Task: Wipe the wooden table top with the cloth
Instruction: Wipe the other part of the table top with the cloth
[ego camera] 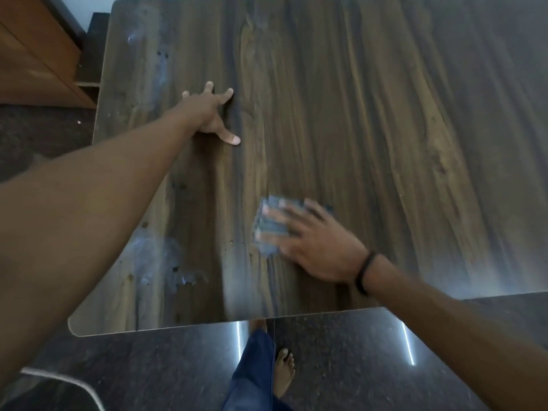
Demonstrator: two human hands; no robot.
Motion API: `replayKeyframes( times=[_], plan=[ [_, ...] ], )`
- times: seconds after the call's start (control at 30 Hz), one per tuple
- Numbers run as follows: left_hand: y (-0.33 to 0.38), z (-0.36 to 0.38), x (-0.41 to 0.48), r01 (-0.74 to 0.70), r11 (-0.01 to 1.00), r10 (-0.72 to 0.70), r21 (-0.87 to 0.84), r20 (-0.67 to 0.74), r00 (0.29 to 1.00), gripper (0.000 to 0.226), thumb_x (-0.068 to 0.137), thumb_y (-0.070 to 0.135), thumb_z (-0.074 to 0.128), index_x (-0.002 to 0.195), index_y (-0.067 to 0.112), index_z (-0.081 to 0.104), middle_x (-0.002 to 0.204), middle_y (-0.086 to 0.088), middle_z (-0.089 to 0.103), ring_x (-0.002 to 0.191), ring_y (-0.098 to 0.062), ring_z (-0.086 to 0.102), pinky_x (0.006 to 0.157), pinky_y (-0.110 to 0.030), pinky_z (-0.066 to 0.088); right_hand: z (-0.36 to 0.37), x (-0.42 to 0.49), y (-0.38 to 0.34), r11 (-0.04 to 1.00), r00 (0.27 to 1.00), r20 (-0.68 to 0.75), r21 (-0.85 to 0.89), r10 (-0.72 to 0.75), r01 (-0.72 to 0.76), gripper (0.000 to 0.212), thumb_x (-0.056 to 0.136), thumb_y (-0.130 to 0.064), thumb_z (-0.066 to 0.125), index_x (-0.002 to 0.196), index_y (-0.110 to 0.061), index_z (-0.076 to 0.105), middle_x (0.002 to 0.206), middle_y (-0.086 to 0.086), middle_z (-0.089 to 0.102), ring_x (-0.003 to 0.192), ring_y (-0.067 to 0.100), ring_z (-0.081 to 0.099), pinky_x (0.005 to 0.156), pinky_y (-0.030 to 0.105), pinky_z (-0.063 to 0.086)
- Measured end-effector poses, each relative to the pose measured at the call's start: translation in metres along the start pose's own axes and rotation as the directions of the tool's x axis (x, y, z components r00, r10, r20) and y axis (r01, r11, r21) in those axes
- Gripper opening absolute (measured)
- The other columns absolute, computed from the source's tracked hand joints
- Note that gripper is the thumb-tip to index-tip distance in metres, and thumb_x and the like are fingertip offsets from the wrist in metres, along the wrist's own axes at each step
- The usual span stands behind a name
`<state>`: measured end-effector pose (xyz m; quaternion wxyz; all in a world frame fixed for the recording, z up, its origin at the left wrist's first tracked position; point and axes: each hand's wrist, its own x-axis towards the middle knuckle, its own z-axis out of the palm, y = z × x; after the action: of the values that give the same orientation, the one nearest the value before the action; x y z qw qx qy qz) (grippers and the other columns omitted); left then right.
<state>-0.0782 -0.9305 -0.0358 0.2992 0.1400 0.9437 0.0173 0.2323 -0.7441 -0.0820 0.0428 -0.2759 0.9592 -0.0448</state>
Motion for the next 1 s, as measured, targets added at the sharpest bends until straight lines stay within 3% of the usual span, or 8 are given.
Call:
replayKeyframes(
  times=[0.07,0.2,0.4,0.53,0.67,0.77,0.87,1.0],
  plan=[
    [0.0,0.0,0.0,0.001,1.0,-0.001,0.004,-0.002,1.0,0.137,0.044,0.068,0.081,0.151,0.047,-0.002,0.163,0.002,-0.015,0.144,-0.051,-0.005,0.114,-0.063,0.01,0.008,-0.044,-0.025,0.986,0.985,0.032,-0.003,-0.169,0.17,0.054,0.105,-0.042,0.026,0.157,-0.047,0.012,0.169,-0.005,0.004,0.155,0.024,0.004,0.123,0.056,0.008],
    [0.002,-0.001,-0.002,-0.002,1.0,0.002,0.0,0.0,1.0,0.135,0.046,0.067,0.081,0.152,0.046,-0.001,0.163,0.001,-0.014,0.143,-0.052,-0.004,0.115,-0.063,0.01,-0.002,-0.031,-0.002,0.966,0.961,0.103,-0.003,-0.256,0.257,0.051,0.106,-0.044,0.02,0.157,-0.048,0.013,0.168,-0.007,0.003,0.155,0.024,0.006,0.122,0.056,0.012],
    [-0.003,-0.001,-0.008,-0.003,1.0,0.003,-0.018,0.003,1.0,0.14,0.036,0.072,0.074,0.151,0.048,-0.001,0.163,0.003,-0.012,0.144,-0.05,-0.003,0.115,-0.063,0.013,-0.026,0.073,0.049,0.974,0.977,0.067,0.088,0.202,-0.207,0.053,0.105,-0.042,0.018,0.155,-0.052,0.008,0.168,-0.012,0.0,0.155,0.019,-0.001,0.122,0.058,0.011],
    [-0.002,-0.001,-0.006,-0.013,1.0,0.013,0.003,0.031,0.999,0.134,0.046,0.072,0.079,0.15,0.05,-0.004,0.163,0.006,-0.015,0.145,-0.049,-0.005,0.112,-0.067,0.015,-0.002,0.001,0.002,0.997,0.997,0.04,0.009,-0.071,0.071,0.055,0.105,-0.042,0.027,0.156,-0.049,0.009,0.168,-0.007,0.002,0.155,0.023,0.005,0.122,0.057,0.012],
    [-0.005,-0.017,0.002,0.01,0.998,-0.011,0.056,0.019,1.0,0.128,0.056,0.062,0.083,0.15,0.05,-0.003,0.162,0.007,-0.016,0.144,-0.048,-0.011,0.113,-0.067,0.011,-0.01,0.012,0.038,0.989,0.987,0.062,0.028,-0.147,0.145,0.05,0.107,-0.044,0.022,0.156,-0.049,0.012,0.168,-0.011,0.004,0.154,0.021,0.01,0.121,0.054,0.016],
    [-0.003,-0.032,0.003,0.023,0.999,-0.023,0.033,-0.001,1.0,0.131,0.057,0.055,0.086,0.151,0.048,-0.005,0.162,0.005,-0.019,0.144,-0.047,-0.015,0.114,-0.065,0.008,-0.028,0.096,0.087,0.992,0.995,0.022,0.074,0.102,-0.103,0.051,0.107,-0.04,0.021,0.156,-0.051,0.01,0.168,-0.01,0.002,0.155,0.02,0.003,0.12,0.053,0.009],
    [-0.003,-0.034,0.005,0.051,0.999,-0.051,0.011,0.033,0.998,0.133,0.057,0.053,0.087,0.152,0.046,-0.007,0.161,0.006,-0.019,0.144,-0.046,-0.015,0.115,-0.064,0.008,-0.038,0.153,0.099,0.882,0.903,0.051,0.195,0.427,-0.429,0.053,0.106,-0.038,0.025,0.156,-0.05,0.01,0.168,-0.011,0.0,0.155,0.018,-0.001,0.122,0.054,0.006],
    [-0.01,-0.033,0.017,-0.011,0.998,0.005,0.066,0.091,0.996,0.141,0.054,0.054,0.088,0.15,0.044,-0.014,0.159,0.007,-0.027,0.143,-0.039,-0.025,0.113,-0.067,0.011,-0.014,0.106,0.06,0.981,0.988,-0.022,0.12,0.154,-0.15,0.052,0.105,-0.041,0.022,0.155,-0.049,0.013,0.167,-0.01,0.009,0.154,0.019,0.009,0.12,0.051,0.014]
  ],
)
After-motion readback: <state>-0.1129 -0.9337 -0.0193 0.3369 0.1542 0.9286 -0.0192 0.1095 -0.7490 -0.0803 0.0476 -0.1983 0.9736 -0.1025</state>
